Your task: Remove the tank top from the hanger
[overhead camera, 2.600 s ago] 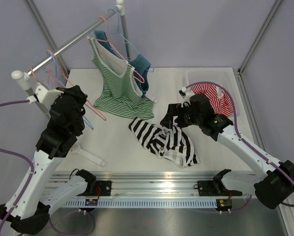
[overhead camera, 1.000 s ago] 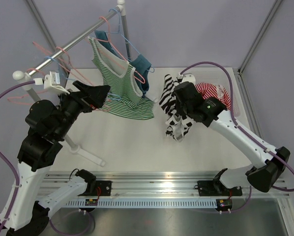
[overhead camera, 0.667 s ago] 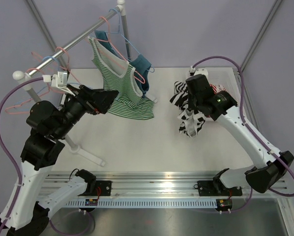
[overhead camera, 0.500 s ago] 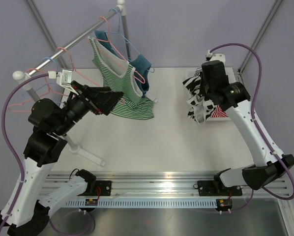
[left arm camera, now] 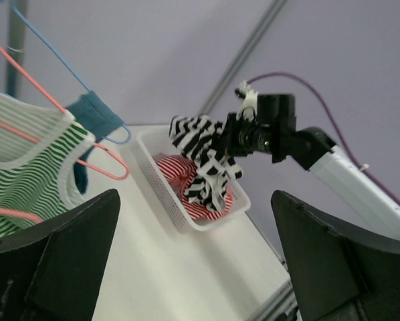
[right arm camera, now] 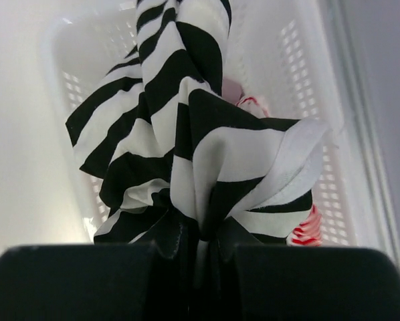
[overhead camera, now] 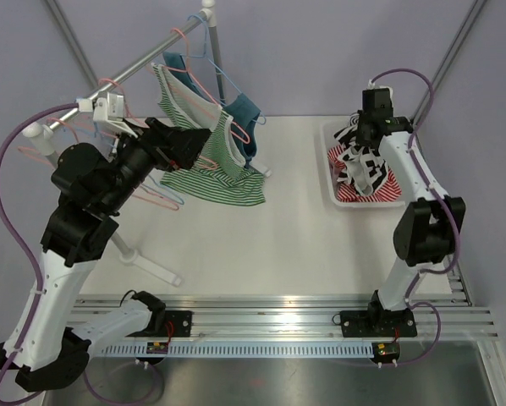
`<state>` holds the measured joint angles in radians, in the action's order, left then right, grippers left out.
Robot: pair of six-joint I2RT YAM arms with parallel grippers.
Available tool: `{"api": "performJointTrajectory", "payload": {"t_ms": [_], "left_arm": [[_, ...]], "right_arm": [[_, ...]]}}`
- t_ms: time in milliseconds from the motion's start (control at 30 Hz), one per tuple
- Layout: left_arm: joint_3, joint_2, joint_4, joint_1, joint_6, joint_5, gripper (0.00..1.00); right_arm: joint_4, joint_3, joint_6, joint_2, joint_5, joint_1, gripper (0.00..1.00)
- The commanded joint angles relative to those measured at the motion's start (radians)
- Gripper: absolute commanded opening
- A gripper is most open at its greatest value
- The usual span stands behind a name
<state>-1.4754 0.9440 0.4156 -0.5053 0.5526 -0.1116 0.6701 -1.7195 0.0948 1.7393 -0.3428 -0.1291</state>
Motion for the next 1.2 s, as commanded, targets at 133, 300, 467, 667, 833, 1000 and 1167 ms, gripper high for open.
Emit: {"api": "performJointTrajectory", "payload": {"t_ms": [133, 300, 467, 667, 833, 1000, 1167], "left_arm": [[-0.164, 0.048, 0.077, -0.013, -0.088, 0.219, 0.99], [-0.236, 0.117, 0.140, -0.036, -0.106, 0.345, 0.99], [-0.367, 0.255, 0.212, -0.091, -0.146, 0.496, 0.99], [-0.500, 0.401, 0.244, -0.119, -0.181, 0.596, 0.99], [-0.531, 0.475, 0.220, -0.121, -0.181, 0.639, 0.99], [-0.601, 0.599, 0.223, -0.121, -0.169, 0.719, 0.99], [-0.668, 0.711, 0.221, -0.119, -0.161, 0.844, 0.90]], "right_arm": [[-0.086, 0.073, 0.048, 0.229, 0.203, 0.082, 0.00], [-0.083, 0.098, 0.088, 0.322, 0.245, 0.101, 0.00], [-0.052, 0.084, 0.114, 0.260, 0.225, 0.108, 0.37], [0.086, -0.095, 0.109, 0.122, 0.166, 0.109, 0.88], [0.170, -0.198, 0.121, 0.042, 0.122, 0.108, 0.99], [0.156, -0.134, 0.135, -0.117, 0.232, 0.108, 1.00], [0.053, 0.075, 0.172, -0.338, 0.470, 0.108, 0.99]]}}
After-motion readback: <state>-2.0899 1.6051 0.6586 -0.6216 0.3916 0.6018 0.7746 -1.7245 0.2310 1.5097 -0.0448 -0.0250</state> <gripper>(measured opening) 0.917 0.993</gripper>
